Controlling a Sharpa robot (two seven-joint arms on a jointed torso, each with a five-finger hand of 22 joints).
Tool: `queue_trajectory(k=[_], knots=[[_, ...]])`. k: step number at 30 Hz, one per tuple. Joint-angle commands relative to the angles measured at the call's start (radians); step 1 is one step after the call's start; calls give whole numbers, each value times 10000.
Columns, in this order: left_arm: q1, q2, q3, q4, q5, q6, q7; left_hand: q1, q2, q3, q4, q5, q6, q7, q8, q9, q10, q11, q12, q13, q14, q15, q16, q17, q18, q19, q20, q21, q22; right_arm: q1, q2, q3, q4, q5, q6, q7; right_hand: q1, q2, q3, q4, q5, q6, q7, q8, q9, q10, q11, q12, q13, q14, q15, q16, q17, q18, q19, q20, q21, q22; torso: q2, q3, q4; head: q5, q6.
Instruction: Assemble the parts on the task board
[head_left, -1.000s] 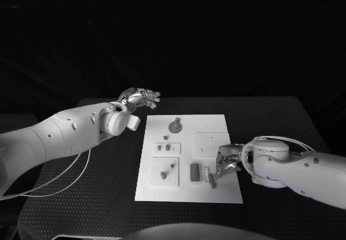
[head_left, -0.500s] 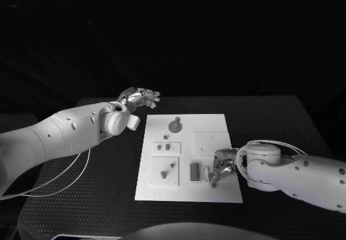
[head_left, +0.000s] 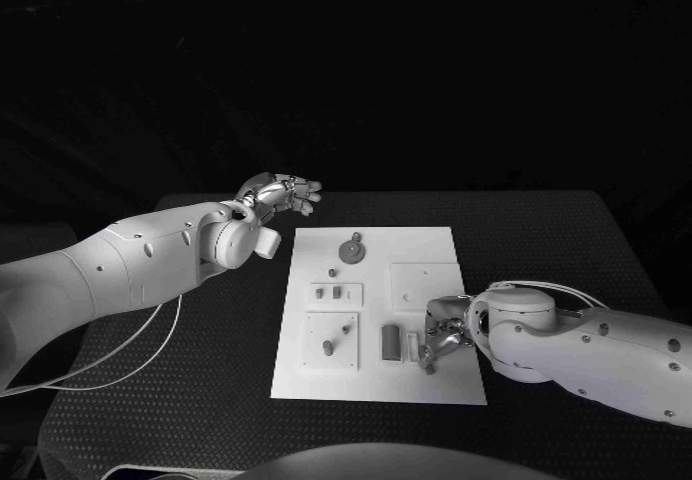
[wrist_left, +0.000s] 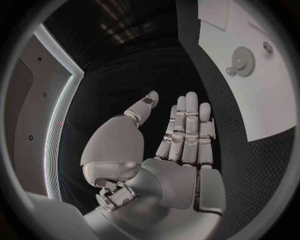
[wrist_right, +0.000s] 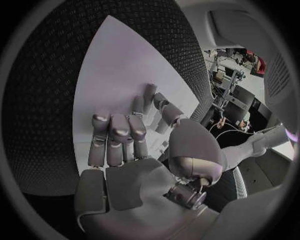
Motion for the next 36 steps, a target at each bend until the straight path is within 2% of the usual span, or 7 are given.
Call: queue_trajectory(k=[1, 16, 27, 29, 30, 32, 36], knots=[[8, 5, 5, 36, -12, 148, 48, -36, 23, -10, 57, -5, -56, -26, 60, -13, -59, 4, 37, -14, -10, 50, -68, 15, 140, -37, -11, -62, 11, -18, 24, -16, -24, -730, 267, -122, -45, 55, 12, -34, 25, -1, 61, -8, -17, 55, 9, -14, 27, 20, 76, -67, 11, 288, -12, 49, 62, -4, -8, 1, -14, 16, -12], [8, -31, 4, 44, -20, 148, 36, -22, 25, -4, 54, -5, -58, -27, 69, -20, -59, 3, 39, -14, -10, 50, -76, 25, 141, -38, -11, -68, 18, -20, -96, -27, -109, -1386, 229, -230, 153, 52, 159, -60, 25, 11, 59, -16, -22, 58, 6, -51, 49, 26, 80, -77, 28, 288, -23, 49, 79, -7, -6, -3, -9, -8, 17], [8, -50, 3, 42, -29, 162, 19, -20, 27, -3, 56, -5, -59, -27, 74, -24, -60, 4, 40, -14, -10, 51, -80, 30, 141, -38, -10, -71, 21, -19, -48, -26, -84, -2396, -91, -178, 48, -208, 167, -3, 25, -98, 109, -92, -57, -181, 54, -407, -267, 18, 113, -108, 32, 288, -52, 75, 74, -22, -8, -4, -14, 7, 21], [8, -54, 3, 44, -29, 170, 17, -20, 27, -3, 57, -5, -59, -27, 75, -25, -61, 4, 40, -14, -10, 51, -80, 31, 140, -38, -10, -72, 21, -19, -17, -26, -56, -2718, -177, -178, -299, -575, 112, 233, 45, -259, 169, -188, -100, -593, 110, -927, -812, -16, 132, -145, 18, 260, -84, 105, 33, -45, -12, -6, -15, 9, 13], [8, -52, 3, 45, -29, 175, 12, -21, 27, -4, 57, -6, -59, -27, 75, -25, -61, 4, 40, -15, -10, 51, -81, 31, 140, -38, -10, -72, 21, -19, 0, -26, -41, -2874, -140, -174, -443, -873, 468, 668, 53, -353, 238, -253, -130, -746, 141, -1107, -929, -54, 153, -202, 0, 288, -121, 110, -42, -97, -12, -6, -15, 9, 13], [8, -49, 3, 45, -29, 169, 9, -22, 26, -4, 59, -6, -60, -26, 76, -26, -61, 4, 40, -15, -10, 51, -82, 32, 140, -39, -9, -73, 22, -18, 25, -26, -21, -2994, -59, -195, -609, -1150, 944, 1172, 24, -479, 284, -326, -157, -837, 221, -1211, -963, -98, 189, -240, 7, 288, -165, 125, -74, -122, -13, -6, -8, 7, 13], [8, -60, 3, 51, -29, 167, 10, -26, 25, -6, 63, -6, -61, -25, 78, -29, -64, 5, 40, -15, -11, 52, -85, 35, 139, -39, -8, -76, 23, -18, 35, -27, 5, -3028, 133, -201, -882, -1225, 1301, 1562, 25, -668, 351, -418, -180, -929, 289, -1273, -968, -168, 233, -260, 39, 288, -264, 155, -69, -109, -11, -12, -2, -10, 14]])
